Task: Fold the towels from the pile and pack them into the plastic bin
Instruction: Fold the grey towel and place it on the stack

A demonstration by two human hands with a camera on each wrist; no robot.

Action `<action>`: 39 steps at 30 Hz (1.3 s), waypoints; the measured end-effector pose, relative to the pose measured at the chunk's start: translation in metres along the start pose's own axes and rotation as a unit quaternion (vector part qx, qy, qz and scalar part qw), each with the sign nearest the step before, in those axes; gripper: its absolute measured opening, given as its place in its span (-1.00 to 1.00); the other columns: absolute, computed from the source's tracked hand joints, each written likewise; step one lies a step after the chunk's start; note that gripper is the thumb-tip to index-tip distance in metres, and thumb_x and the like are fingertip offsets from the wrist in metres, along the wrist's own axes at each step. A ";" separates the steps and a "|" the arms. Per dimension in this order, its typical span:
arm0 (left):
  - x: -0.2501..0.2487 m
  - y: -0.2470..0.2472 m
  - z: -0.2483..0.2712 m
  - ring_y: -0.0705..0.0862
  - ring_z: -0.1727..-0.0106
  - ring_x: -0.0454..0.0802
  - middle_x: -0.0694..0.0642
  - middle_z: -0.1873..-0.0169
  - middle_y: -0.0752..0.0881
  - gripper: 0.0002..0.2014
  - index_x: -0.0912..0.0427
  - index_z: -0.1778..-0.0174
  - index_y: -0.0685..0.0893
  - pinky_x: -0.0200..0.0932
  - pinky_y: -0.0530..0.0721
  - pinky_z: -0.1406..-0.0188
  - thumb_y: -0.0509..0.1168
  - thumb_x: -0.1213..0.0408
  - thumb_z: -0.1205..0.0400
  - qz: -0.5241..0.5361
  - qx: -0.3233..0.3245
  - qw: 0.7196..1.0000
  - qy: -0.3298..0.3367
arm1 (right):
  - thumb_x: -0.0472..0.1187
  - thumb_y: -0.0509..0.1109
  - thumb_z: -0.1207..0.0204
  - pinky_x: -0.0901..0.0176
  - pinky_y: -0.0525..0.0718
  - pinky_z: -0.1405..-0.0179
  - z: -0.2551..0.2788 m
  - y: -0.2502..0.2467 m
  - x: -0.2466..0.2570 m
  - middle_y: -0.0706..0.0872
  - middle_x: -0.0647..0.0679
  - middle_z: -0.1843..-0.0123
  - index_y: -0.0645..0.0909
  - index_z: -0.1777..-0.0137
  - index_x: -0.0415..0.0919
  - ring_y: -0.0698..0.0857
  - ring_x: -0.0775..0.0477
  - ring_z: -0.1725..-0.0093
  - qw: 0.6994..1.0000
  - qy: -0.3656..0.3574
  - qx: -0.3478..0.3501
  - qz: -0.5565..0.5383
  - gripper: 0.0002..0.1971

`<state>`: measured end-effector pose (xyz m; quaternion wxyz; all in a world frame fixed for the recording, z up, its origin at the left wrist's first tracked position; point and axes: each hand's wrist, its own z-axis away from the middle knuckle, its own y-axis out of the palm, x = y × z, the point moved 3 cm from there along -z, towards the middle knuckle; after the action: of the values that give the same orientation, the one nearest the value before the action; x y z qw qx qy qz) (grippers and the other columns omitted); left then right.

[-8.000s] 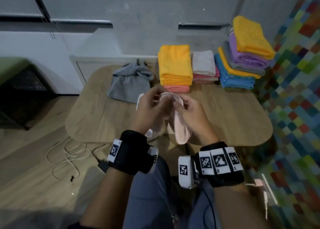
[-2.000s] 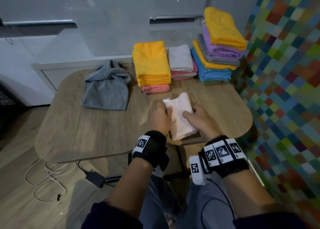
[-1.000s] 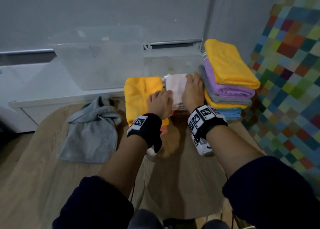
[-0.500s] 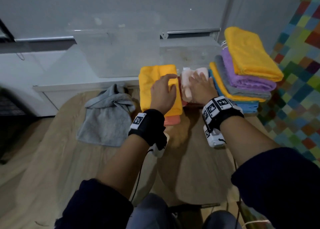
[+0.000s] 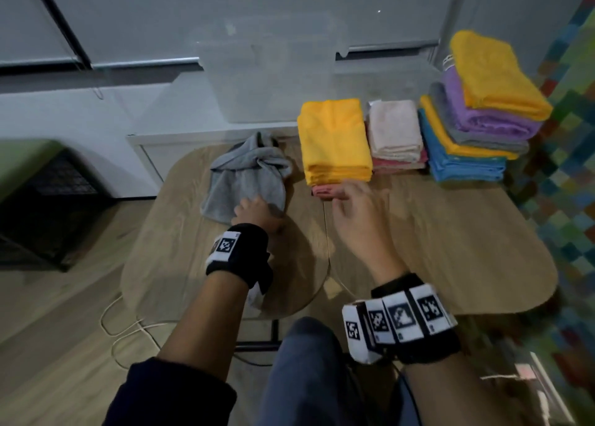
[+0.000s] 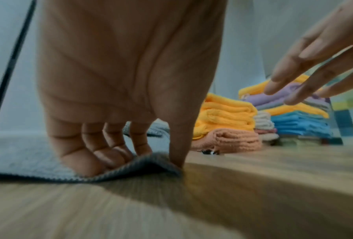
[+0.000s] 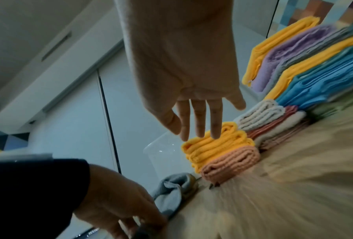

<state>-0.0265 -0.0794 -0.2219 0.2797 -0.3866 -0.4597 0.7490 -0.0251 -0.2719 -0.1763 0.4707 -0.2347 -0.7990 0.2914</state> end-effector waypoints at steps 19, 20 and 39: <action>-0.038 0.012 0.149 0.65 0.10 0.03 0.15 0.13 0.69 -0.79 0.30 0.03 0.67 0.02 0.63 -0.02 0.25 0.57 -0.49 0.240 0.020 0.908 0.343 | -0.35 0.20 -0.65 0.18 0.54 0.35 0.071 -0.017 0.001 0.62 -0.06 0.40 0.57 0.30 -0.10 0.59 0.01 0.39 0.932 0.164 0.107 -0.305 -0.70; -0.037 0.007 0.149 0.62 0.00 0.08 0.16 0.03 0.65 -0.73 0.29 -0.06 0.63 0.05 0.60 -0.04 0.29 0.54 -0.45 0.235 -0.060 0.905 0.350 | -0.34 0.19 -0.66 0.19 0.57 0.28 0.072 -0.025 -0.001 0.66 -0.02 0.34 0.58 0.27 -0.04 0.63 0.02 0.31 0.946 0.136 0.106 -0.275 -0.69; -0.062 -0.016 0.135 0.42 0.40 -0.19 0.04 0.47 0.50 -0.64 0.20 0.30 0.50 -0.12 0.29 0.40 0.25 -0.04 -0.59 0.310 -0.135 0.861 0.381 | -0.39 0.41 -0.44 0.21 0.44 0.25 0.035 -0.152 -0.015 0.70 -0.15 0.22 0.68 0.24 -0.19 0.67 -0.14 0.09 0.999 0.012 -0.013 0.038 -0.89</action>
<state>-0.1047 -0.1849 -0.1501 0.1320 -0.7983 -0.2701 0.5218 -0.0644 -0.3998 -0.0943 0.4661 -0.2743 -0.7876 0.2953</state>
